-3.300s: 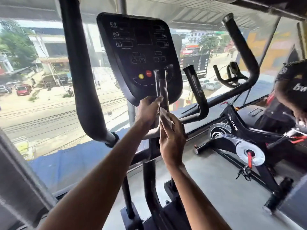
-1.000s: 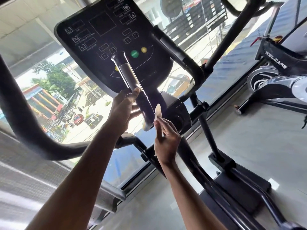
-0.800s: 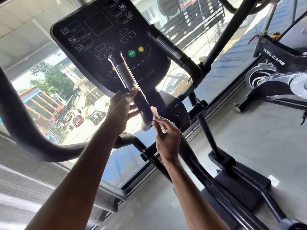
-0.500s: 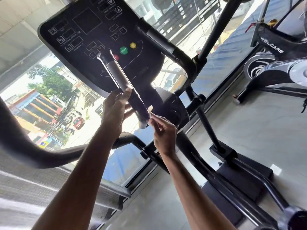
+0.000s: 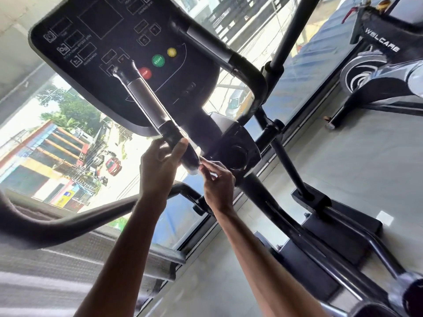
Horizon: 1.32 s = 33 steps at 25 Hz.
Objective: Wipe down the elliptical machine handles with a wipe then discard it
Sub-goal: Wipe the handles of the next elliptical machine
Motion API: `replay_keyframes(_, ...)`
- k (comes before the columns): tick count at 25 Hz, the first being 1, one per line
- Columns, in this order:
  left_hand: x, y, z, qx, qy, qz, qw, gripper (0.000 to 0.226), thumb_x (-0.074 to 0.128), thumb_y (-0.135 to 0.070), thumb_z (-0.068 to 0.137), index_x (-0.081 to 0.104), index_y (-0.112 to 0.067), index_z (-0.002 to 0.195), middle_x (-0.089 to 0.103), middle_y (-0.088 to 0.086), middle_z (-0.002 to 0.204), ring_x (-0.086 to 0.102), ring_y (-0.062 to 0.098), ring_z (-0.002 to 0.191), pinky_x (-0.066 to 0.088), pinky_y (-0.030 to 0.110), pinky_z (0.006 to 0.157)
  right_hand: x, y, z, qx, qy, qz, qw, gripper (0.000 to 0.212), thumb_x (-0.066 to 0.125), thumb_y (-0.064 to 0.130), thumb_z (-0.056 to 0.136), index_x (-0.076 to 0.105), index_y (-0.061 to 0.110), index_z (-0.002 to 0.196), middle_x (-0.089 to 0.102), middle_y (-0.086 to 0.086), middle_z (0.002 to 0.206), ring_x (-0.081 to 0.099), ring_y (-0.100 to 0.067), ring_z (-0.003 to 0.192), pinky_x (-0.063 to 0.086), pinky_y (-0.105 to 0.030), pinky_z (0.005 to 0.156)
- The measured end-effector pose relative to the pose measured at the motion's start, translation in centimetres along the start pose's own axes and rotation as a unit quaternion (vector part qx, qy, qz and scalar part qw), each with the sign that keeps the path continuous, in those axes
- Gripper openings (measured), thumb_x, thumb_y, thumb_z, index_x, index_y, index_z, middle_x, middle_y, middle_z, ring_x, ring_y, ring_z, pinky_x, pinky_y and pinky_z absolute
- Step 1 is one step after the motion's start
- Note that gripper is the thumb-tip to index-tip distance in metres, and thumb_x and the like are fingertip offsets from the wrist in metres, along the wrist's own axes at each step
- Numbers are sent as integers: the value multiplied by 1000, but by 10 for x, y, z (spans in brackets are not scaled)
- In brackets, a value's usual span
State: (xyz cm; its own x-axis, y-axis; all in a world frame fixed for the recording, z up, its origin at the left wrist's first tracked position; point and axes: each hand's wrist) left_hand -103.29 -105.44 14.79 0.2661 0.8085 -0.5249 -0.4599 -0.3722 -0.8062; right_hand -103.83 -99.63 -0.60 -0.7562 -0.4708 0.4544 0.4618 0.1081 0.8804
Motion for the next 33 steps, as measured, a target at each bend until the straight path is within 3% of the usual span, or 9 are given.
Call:
replay_keyframes(5, 6, 5, -6, 60, -23, 115, 991, 12, 75, -23, 91, 76, -13, 98, 79, -8, 83, 75, 3, 79, 56, 28, 82, 7, -13, 1, -28, -17, 5, 999, 22, 64, 12, 95, 75, 13, 114, 76, 5, 105, 71, -9, 97, 60, -41, 83)
replay_keyframes(8, 10, 10, -12, 65, -57, 134, 987, 15, 74, -28, 93, 78, -14, 99, 80, -6, 82, 75, 4, 77, 54, 17, 63, 7, -16, 3, -5, -3, -21, 1000, 24, 66, 9, 93, 76, 14, 114, 75, 8, 100, 70, -5, 92, 59, -37, 83)
replay_keyframes(12, 18, 11, -17, 75, -77, 112, 988, 17, 71, -25, 96, 75, -8, 97, 78, -2, 78, 70, 0, 66, 49, 13, 57, 11, -25, 4, -1, -5, -31, 1000, 24, 68, 5, 93, 75, 10, 115, 75, 5, 103, 67, 3, 90, 52, -11, 81)
replay_keyframes(15, 25, 13, -23, 77, -100, 105, 986, 17, 70, -20, 97, 73, -3, 97, 74, -2, 73, 62, -5, 56, 43, 8, 49, 12, -32, 11, 56, 35, -34, 997, 26, 68, 4, 92, 74, 10, 116, 76, 3, 107, 65, 6, 91, 50, -10, 83)
replay_keyframes(21, 13, 10, -16, 15, -50, 11, 999, 18, 69, -30, 96, 76, -23, 80, 75, -3, 78, 70, 13, 81, 56, 27, 73, 15, -33, 27, 135, 52, -28, 989, 27, 66, -6, 90, 73, 0, 115, 75, -9, 112, 67, -3, 92, 43, 1, 81)
replay_keyframes(24, 15, 8, -18, -1, -47, -34, 998, 26, 65, -26, 99, 77, -28, 76, 74, -5, 77, 69, 13, 84, 55, 36, 85, 15, -35, 32, 143, 50, 3, 988, 26, 67, -4, 90, 75, 5, 113, 75, -2, 112, 69, -4, 102, 50, -10, 92)
replay_keyframes(27, 22, 13, -22, 15, -75, -26, 997, 30, 63, -30, 100, 73, -28, 72, 70, -4, 73, 66, 10, 78, 51, 35, 83, 12, -36, 34, 225, 86, 66, 968, 27, 65, -5, 91, 72, 0, 117, 72, -7, 118, 67, -7, 104, 53, -18, 96)
replay_keyframes(30, 27, 17, -23, 32, -92, -24, 995, 27, 63, -44, 93, 73, -26, 75, 70, 3, 76, 62, 15, 81, 51, 41, 82, 9, -37, 34, 216, 86, 84, 969, 25, 67, -4, 90, 76, 6, 111, 75, 0, 112, 69, -3, 102, 54, -23, 98)
replay_keyframes(33, 27, 21, -23, 34, -96, -24, 995, 26, 61, -42, 95, 73, -27, 78, 71, 1, 78, 64, 12, 82, 53, 42, 84, 9, -36, 38, 256, 95, 97, 957, 23, 69, -1, 90, 78, 15, 102, 76, -2, 111, 72, -14, 103, 55, -37, 100)
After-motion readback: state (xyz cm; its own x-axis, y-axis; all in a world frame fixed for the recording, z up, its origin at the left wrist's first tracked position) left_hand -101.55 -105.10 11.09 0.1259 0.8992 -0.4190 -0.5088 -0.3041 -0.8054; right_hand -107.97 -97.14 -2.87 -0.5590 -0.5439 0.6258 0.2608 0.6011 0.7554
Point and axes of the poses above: each hand's wrist, its own z-axis towards the middle knuckle, its own x-axis out of the palm, y = z × x
